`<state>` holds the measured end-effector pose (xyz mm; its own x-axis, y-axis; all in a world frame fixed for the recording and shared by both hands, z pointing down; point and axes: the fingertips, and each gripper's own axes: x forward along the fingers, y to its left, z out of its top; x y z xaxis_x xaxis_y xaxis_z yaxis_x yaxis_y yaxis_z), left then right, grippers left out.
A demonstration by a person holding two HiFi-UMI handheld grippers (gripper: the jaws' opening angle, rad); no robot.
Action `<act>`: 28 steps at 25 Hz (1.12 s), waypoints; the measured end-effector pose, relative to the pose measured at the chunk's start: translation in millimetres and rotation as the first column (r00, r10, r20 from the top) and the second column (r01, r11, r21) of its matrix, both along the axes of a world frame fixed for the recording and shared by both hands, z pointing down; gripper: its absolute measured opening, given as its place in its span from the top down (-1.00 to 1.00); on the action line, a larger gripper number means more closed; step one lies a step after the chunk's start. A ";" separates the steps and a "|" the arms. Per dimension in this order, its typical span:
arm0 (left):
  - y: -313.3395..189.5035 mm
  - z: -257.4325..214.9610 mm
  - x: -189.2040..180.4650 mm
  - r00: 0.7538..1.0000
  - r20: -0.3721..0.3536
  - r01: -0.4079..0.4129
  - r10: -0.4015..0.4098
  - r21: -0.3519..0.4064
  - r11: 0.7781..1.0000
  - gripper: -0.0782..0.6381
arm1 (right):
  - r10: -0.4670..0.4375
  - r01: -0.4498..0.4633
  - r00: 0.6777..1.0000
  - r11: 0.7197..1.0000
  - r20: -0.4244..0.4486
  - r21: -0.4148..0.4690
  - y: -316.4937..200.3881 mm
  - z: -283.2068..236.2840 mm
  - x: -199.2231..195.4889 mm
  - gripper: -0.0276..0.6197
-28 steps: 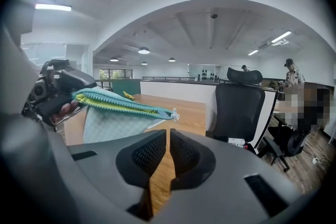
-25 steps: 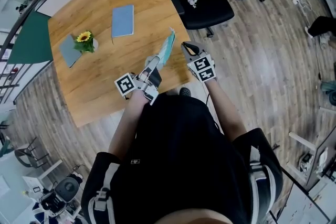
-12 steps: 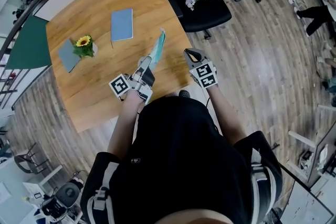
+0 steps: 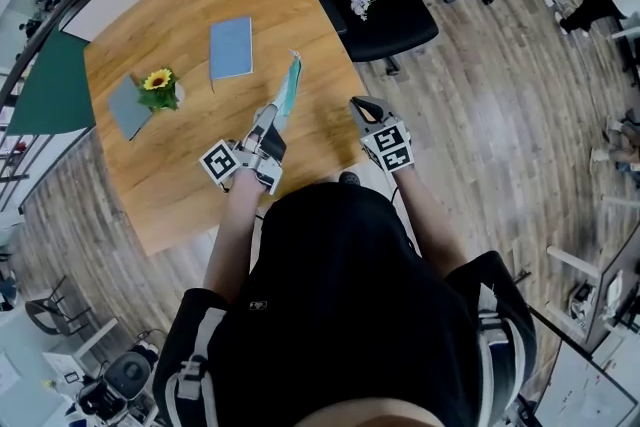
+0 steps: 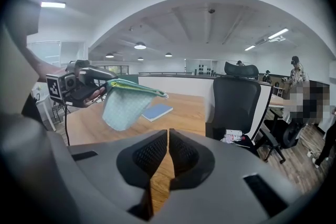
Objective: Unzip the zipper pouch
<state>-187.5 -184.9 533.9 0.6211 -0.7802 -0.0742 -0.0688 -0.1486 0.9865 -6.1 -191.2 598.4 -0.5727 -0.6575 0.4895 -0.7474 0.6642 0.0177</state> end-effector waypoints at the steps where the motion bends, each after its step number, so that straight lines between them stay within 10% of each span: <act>1: -0.1 0.7 -3.0 1.000 0.000 0.004 -0.004 -0.001 1.000 0.77 | 0.001 -0.001 1.000 1.000 0.001 0.000 1.0 2.0 -0.6 0.87; 28: 0.2 13.2 -56.0 0.998 -0.022 0.054 -0.054 -0.006 0.999 0.77 | 0.044 -0.045 0.999 0.999 -0.007 -0.028 23.8 19.4 -20.1 0.89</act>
<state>-243.5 -184.7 547.0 0.5767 -0.8127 -0.0830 -0.0551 -0.1400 0.9886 -26.2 -167.5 617.8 -0.5400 -0.6680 0.5120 -0.7761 0.6306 0.0041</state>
